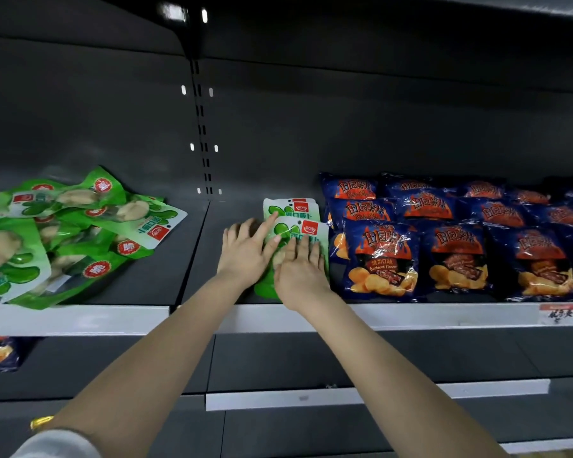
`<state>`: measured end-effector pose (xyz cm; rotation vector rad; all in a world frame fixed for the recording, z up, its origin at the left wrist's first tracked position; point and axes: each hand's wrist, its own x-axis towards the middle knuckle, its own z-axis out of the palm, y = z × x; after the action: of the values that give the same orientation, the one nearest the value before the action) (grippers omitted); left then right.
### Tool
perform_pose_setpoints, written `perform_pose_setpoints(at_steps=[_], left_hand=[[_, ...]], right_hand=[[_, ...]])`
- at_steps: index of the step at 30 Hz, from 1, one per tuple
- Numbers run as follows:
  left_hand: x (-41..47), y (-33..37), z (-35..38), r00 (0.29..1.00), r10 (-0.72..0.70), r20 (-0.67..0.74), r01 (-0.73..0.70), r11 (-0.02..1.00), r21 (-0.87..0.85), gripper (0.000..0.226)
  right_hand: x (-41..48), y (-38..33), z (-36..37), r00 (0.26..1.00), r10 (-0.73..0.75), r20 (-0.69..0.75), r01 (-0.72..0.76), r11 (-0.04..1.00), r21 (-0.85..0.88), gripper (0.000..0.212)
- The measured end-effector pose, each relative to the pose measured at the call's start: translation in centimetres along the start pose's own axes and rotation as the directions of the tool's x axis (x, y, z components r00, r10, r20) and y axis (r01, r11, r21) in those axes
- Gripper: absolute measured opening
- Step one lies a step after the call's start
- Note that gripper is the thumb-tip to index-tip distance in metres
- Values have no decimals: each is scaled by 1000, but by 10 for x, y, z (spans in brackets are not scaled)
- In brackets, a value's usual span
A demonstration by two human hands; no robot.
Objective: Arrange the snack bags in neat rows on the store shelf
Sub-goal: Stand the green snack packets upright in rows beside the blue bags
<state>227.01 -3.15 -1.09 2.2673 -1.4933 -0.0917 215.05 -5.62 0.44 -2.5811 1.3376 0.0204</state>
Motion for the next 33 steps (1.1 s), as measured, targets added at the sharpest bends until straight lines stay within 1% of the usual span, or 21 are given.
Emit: perform_pose_setpoints(at_steps=[2, 4, 6, 8, 10, 12, 15, 18, 20, 24, 27, 33], left_hand=[[-1, 1, -1, 999, -16, -49, 14, 1000, -24, 47], [0, 0, 0, 986, -78, -147, 75, 997, -29, 47], [1, -2, -2, 953, -162, -258, 159, 987, -29, 48], [3, -9, -3, 920, -246, -305, 245, 969, -43, 49], [4, -17, -4, 906, -331, -266, 326, 943, -65, 50], [5, -20, -4, 905, -381, -190, 376, 924, -66, 50], [7, -20, -2, 930, -341, -140, 344, 939, 1, 49], [8, -19, -2, 935, -331, -127, 335, 942, 13, 47], [8, -19, -2, 932, -340, -123, 343, 939, 7, 46], [8, -18, -2, 936, -331, -121, 336, 941, 23, 45], [9, -18, -1, 933, -343, -108, 347, 938, 17, 45], [8, -18, -3, 932, -349, -95, 351, 936, 10, 45]], right_hand=[[7, -1, -1, 999, -34, -14, 34, 999, -9, 64], [14, -1, -2, 996, -84, -30, 84, 996, -8, 65], [20, 2, -1, 991, -124, -44, 125, 992, 5, 65], [23, 5, 0, 988, -144, -51, 144, 990, 9, 67], [26, 7, 1, 988, -145, -48, 145, 989, -5, 75], [30, 6, 1, 986, -153, -63, 151, 988, -33, 79], [36, 0, -1, 974, -200, -104, 191, 977, -91, 74], [49, -7, -7, 966, -231, -120, 213, 966, -148, 71], [60, -8, -9, 970, -212, -121, 194, 970, -143, 72], [74, -5, -10, 987, -139, -75, 131, 986, -107, 75], [70, -5, -7, 988, -137, -69, 129, 985, -113, 73], [64, -8, -3, 996, -73, -58, 64, 987, -145, 73]])
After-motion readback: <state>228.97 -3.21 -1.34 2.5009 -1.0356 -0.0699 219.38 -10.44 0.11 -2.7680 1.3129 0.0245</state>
